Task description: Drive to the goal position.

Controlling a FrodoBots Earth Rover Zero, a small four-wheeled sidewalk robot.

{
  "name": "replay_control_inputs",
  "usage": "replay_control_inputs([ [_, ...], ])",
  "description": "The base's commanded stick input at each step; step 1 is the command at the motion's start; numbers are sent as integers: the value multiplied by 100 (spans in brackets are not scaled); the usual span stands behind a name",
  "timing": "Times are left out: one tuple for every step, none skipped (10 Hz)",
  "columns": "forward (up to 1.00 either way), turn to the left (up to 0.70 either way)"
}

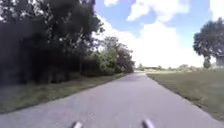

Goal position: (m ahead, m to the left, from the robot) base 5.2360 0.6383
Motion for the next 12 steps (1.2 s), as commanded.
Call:
replay_control_inputs([
  [70, -24],
  [70, -29],
  [70, -34],
  [70, -24],
  [70, -11],
  [70, 0],
  [70, 0],
  [70, 0],
  [70, 0],
  [70, 0],
  [70, 0],
  [70, 0],
])
